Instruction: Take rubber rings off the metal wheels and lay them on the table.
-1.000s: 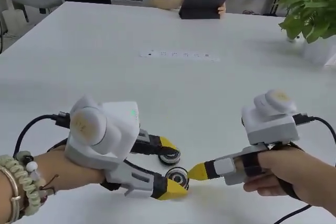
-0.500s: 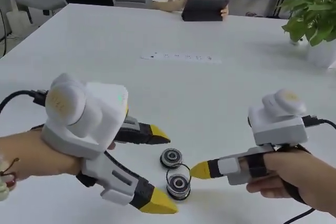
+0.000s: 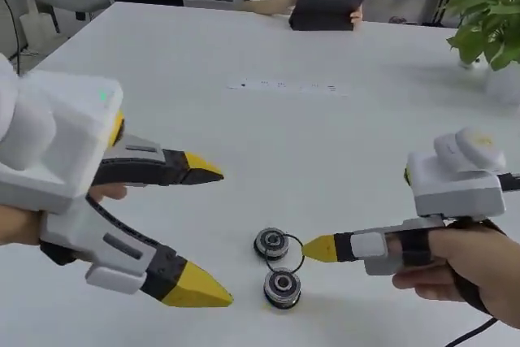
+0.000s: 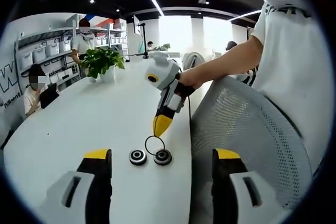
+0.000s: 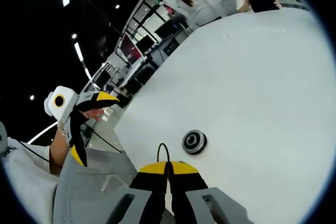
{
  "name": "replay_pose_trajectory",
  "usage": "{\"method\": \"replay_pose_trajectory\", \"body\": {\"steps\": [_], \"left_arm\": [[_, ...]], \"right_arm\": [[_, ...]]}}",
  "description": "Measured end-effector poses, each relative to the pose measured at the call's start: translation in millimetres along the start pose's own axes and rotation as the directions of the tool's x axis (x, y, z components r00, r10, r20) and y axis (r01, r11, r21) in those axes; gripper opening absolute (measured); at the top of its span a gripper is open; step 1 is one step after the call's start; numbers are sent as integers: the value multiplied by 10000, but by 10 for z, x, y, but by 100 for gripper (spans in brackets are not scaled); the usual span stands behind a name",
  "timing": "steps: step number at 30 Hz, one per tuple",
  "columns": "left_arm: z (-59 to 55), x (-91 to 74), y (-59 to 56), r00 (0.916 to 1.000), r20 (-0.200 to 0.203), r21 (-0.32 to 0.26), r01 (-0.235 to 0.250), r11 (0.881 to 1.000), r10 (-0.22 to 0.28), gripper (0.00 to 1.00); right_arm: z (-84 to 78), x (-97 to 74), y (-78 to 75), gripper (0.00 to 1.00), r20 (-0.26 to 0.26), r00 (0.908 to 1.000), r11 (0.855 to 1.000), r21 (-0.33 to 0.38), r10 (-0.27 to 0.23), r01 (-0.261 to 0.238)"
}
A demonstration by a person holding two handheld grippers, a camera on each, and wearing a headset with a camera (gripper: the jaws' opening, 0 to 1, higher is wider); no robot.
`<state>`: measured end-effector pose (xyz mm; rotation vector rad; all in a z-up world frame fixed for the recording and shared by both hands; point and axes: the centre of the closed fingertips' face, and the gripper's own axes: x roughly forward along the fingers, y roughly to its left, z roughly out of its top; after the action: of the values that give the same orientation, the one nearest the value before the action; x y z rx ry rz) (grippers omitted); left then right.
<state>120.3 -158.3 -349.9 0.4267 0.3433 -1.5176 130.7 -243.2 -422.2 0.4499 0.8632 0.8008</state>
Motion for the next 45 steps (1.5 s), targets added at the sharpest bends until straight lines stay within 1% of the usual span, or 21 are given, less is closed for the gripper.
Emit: {"method": "replay_pose_trajectory", "body": {"steps": [1,4,7,11,16,18,25,28,34,36,38,42,45], "left_arm": [[-28,-64,15,9999,-7,-72,-168,9998,168,77],[-97,-188,47,9985,-80,-262,-551,9981,549,78],[-173,-322,68,9953,-88,-531,-967,9939,964,79],[-281,-475,54,9889,-56,-955,-1483,9843,1484,79],[-426,-615,35,9768,-25,-1562,-2121,9647,2143,79],[-456,-647,18,9728,19,-1744,-2278,9580,2317,80],[-551,-686,-24,9648,-8,-2119,-2570,9429,2628,81],[-569,-695,-29,9625,-26,-2198,-2650,9389,2711,81],[-595,-691,-44,9604,-16,-2354,-2712,9333,2787,81],[-611,-684,-52,9598,-53,-2393,-2737,9316,2806,82],[-607,-670,-66,9600,-13,-2456,-2717,9305,2800,81],[-598,-633,-105,9619,20,-2531,-2641,9307,2735,81],[-600,-613,-112,9623,45,-2577,-2617,9301,2720,81]], "right_arm": [[12,-7,9,0,59,10000,10000,-11,17,-17],[48,-25,34,0,226,9997,10000,-59,55,-54],[72,-39,54,0,348,9994,9999,-83,81,-78],[128,-71,115,0,595,9980,9996,-170,225,-215],[226,-115,200,0,1022,9937,9988,-224,459,-438],[259,-124,230,0,1156,9918,9984,-259,538,-511],[370,-160,337,0,1576,9839,9961,-392,845,-793],[422,-169,383,0,1738,9799,9949,-412,984,-926],[487,-173,490,0,1787,9767,9916,-704,1192,-1082],[522,-174,543,0,1725,9769,9900,-851,1260,-1127],[537,-169,598,0,1637,9782,9873,-1154,1277,-1095],[582,-135,732,0,1529,9769,9802,-1526,1494,-1261],[602,-76,840,0,1192,9802,9702,-2031,1582,-1319]]}}
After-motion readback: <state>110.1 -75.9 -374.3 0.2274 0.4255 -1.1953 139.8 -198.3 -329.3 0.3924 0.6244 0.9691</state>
